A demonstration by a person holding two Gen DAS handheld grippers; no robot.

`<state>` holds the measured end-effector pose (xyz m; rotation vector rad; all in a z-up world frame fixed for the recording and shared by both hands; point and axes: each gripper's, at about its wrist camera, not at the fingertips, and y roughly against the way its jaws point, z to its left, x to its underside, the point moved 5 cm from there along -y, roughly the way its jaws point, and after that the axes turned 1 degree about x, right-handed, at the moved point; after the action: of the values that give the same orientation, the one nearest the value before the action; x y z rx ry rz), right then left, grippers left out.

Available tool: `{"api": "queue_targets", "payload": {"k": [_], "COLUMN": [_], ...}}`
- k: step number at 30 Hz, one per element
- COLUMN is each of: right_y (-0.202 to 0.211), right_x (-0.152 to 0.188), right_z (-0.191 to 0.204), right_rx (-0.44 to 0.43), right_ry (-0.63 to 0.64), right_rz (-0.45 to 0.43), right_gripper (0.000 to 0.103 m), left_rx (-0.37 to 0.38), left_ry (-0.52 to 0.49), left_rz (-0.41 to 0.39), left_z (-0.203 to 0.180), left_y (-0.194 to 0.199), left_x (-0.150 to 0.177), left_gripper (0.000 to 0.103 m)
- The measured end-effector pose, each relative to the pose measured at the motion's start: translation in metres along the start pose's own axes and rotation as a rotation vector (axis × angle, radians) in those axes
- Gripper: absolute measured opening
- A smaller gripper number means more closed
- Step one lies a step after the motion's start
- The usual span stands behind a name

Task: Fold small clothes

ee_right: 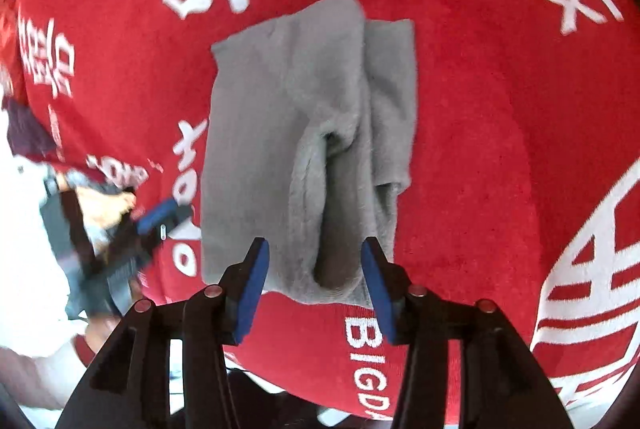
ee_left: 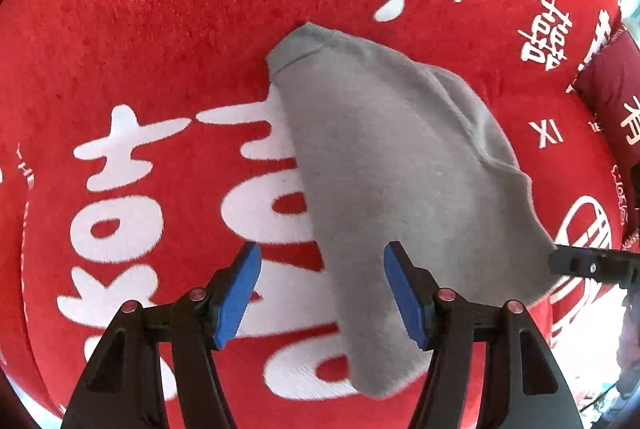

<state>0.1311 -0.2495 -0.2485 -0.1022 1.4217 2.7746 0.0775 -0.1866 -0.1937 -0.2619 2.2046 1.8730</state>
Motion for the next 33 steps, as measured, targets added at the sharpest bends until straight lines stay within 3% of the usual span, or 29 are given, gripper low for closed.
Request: {"api": "queue_targets", "payload": {"k": [2, 3, 9, 12, 17, 20, 21, 22, 27, 31, 33], "right_y": [-0.012, -0.017, -0.009, -0.027, -0.022, -0.007, 0.002, 0.005, 0.034, 0.010, -0.013], "right_x": [-0.003, -0.004, 0.011, 0.028, 0.030, 0.033, 0.033, 0.031, -0.008, -0.044, -0.051], "right_z": [0.008, 0.009, 0.008, -0.024, -0.032, -0.033, -0.035, -0.029, -0.002, 0.022, 0.026], "right_rx": [0.059, 0.096, 0.124, 0.139, 0.117, 0.211, 0.243, 0.256, 0.259, 0.265, 0.297], "right_ry": [0.042, 0.057, 0.074, -0.004, -0.062, -0.069, -0.073, -0.074, 0.022, 0.120, 0.145], "right_rz": [0.032, 0.056, 0.066, 0.091, 0.034, 0.040, 0.036, 0.017, -0.129, -0.115, -0.068], "right_gripper": [0.027, 0.006, 0.005, 0.005, 0.005, 0.019, 0.033, 0.038, 0.038, 0.033, 0.033], "left_rx": [-0.002, 0.001, -0.003, 0.019, 0.026, 0.002, -0.002, -0.006, -0.011, -0.047, -0.054], "left_ry": [-0.032, -0.042, -0.152, -0.133, -0.100, -0.115, -0.113, -0.105, -0.028, -0.010, -0.011], "left_rz": [0.024, 0.034, 0.124, 0.140, 0.157, 0.152, 0.145, 0.129, 0.075, 0.081, 0.087], "left_z": [-0.003, -0.005, -0.014, -0.012, -0.011, -0.011, -0.009, -0.008, 0.001, -0.002, -0.005], "left_y": [-0.006, -0.007, -0.026, -0.033, -0.027, -0.016, -0.013, -0.007, 0.002, -0.009, -0.012], "left_x": [0.000, 0.001, 0.029, 0.042, 0.043, 0.040, 0.038, 0.035, 0.012, -0.001, -0.001], "left_gripper": [0.065, 0.065, 0.065, 0.065, 0.065, 0.065, 0.065, 0.065, 0.065, 0.065, 0.065]}}
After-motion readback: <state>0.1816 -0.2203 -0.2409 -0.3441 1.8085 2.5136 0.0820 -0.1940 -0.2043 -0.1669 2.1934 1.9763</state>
